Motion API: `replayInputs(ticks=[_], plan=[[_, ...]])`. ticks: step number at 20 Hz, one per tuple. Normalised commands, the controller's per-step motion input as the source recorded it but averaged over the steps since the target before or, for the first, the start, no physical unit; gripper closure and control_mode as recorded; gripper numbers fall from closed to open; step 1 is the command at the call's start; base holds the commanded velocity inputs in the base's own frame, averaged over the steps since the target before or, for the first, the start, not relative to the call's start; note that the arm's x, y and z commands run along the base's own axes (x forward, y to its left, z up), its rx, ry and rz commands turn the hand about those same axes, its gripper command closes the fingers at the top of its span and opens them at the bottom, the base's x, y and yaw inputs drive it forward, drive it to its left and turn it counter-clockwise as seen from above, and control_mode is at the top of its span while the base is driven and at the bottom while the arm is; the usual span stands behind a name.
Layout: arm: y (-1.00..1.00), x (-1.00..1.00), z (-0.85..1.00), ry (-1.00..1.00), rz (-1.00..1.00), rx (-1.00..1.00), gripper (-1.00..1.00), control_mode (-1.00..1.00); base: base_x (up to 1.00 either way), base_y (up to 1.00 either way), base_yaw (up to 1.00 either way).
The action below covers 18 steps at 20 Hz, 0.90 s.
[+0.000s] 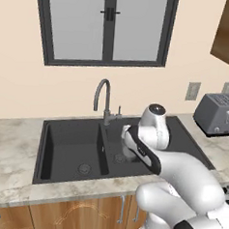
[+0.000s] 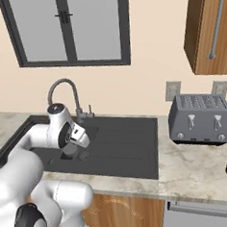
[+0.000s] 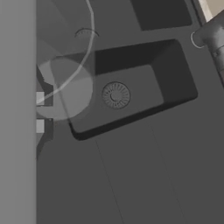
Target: Move any existing items from the left basin to the right basin for drying. Then move the mug from the counter to the left basin of the sink for washing.
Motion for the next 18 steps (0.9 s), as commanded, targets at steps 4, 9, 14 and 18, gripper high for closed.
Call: replayInputs(ticks=[4, 9, 14, 18], plan=[[-0.02, 0.19, -0.18, 0.0, 0.0, 0.0, 1.0, -1.0, 0.0, 0.0, 0.0], [0.0, 0.29, -0.21, 0.0, 0.0, 0.0, 1.0, -1.0, 0.0, 0.0, 0.0], [0.0, 0.32, -0.24, 0.01, 0.01, 0.0, 1.0, -1.0, 0.0, 0.0, 0.0], [0.0, 0.24, -0.22, 0.03, 0.0, 0.0, 1.0, -1.0, 0.0, 0.0, 0.0]])
